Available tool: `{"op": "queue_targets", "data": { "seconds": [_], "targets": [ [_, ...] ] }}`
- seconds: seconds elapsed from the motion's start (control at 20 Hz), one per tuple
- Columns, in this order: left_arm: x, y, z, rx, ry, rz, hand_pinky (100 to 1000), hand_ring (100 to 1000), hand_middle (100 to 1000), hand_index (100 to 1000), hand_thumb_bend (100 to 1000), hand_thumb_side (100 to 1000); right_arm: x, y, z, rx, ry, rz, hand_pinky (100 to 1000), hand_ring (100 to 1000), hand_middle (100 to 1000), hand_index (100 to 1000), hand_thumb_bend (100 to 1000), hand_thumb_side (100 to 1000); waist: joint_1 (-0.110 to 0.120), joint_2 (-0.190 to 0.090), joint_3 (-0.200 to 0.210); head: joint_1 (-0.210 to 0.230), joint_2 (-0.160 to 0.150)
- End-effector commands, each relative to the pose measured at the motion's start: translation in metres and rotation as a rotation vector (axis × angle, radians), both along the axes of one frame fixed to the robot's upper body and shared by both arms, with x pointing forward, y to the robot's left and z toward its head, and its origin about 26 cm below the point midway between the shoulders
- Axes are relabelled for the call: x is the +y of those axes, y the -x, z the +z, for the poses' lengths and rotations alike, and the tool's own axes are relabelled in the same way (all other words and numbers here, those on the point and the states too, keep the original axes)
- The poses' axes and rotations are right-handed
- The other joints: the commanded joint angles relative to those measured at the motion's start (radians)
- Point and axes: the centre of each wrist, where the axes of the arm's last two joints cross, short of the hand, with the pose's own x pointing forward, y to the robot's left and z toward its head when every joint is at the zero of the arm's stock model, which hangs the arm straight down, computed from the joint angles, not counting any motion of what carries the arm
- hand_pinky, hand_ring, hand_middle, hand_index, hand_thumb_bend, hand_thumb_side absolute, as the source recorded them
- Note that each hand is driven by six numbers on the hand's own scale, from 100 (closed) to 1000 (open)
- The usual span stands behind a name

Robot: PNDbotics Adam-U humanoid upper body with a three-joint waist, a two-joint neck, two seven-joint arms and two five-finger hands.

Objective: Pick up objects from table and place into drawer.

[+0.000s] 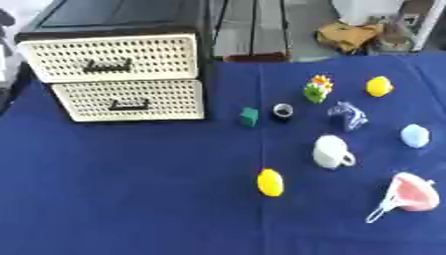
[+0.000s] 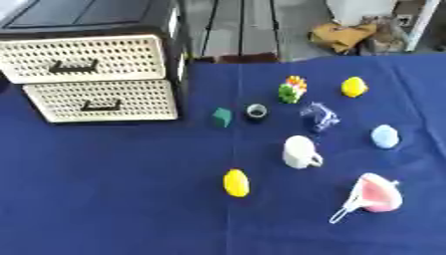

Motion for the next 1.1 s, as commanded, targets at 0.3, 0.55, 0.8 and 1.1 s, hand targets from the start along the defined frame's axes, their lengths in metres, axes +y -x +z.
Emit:
{"op": "queue_targets", "data": {
  "seconds": [0.3,0.55,0.8,1.1],
  "targets": [
    [0.003,0.006,0.01,0.238,-0.252,0.078,100,275,403,978,100,878,-0.001,0.004,0.008,-0.019,0.038,0.0,594,696,665,831,100,957,0.005,-0.024,0.004,0.003,0.001],
    [0.007,0.009,0.019,0.413,-0.415,0.118,100,100,148,934,100,609,-0.001,0.004,0.007,-0.007,0.043,0.002,595,696,665,829,100,955,0.011,-0.036,0.002,0.013,0.007],
    [0.007,0.012,0.029,0.521,-0.519,0.185,100,100,100,884,100,470,0.0,0.004,0.006,0.001,0.047,0.008,594,697,665,827,100,955,0.014,-0.046,-0.005,0.018,0.009],
    [0.01,0.015,0.034,0.639,-0.67,0.323,100,100,100,876,100,423,0.0,0.004,0.005,0.013,0.053,0.013,595,696,663,821,100,956,0.019,-0.054,-0.015,0.022,0.011]
  ]
}}
